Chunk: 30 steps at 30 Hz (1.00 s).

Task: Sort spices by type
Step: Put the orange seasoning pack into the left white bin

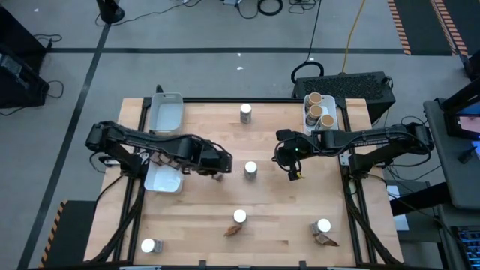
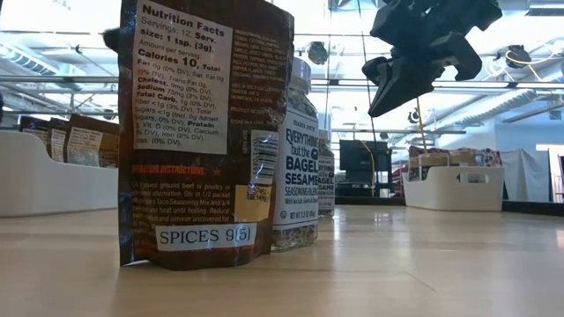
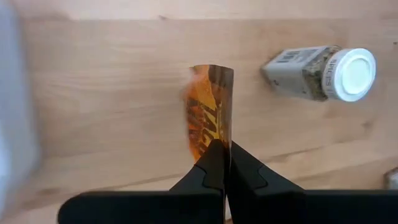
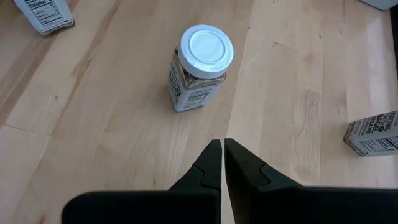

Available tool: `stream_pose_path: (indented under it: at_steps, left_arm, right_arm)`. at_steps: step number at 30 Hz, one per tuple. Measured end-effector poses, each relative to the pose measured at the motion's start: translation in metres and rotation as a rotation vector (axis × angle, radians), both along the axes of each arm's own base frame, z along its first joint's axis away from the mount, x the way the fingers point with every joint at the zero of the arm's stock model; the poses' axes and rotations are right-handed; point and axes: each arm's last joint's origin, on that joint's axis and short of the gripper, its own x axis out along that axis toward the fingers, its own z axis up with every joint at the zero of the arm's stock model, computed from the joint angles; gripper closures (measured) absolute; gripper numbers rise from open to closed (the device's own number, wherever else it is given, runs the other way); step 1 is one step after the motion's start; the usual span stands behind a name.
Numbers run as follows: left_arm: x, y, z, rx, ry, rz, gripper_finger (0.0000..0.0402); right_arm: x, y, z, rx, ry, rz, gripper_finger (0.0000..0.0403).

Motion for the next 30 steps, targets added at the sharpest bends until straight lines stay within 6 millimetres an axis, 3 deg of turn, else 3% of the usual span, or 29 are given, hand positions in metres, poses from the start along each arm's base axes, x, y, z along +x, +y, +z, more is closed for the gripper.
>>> stream_pose_path:
  at_steps: [9,17,30]
  left_arm:
    - [-0.043,0.006,0.04,0.033,0.055,-0.074,0.0397]
    - [-0.093,0.011,0.06,0.046,0.201,-0.078,0.0397]
    - [-0.112,0.011,0.06,-0.048,0.217,-0.096,0.0398]
  right_arm:
    - [0.0,0.0,0.0,0.002,0.003,-0.002,0.0403]
    - [0.0,0.0,0.0,0.005,0.003,-0.005,0.0403]
    - [-0.001,0.0,-0.001,0.011,0.008,-0.01,0.0403]
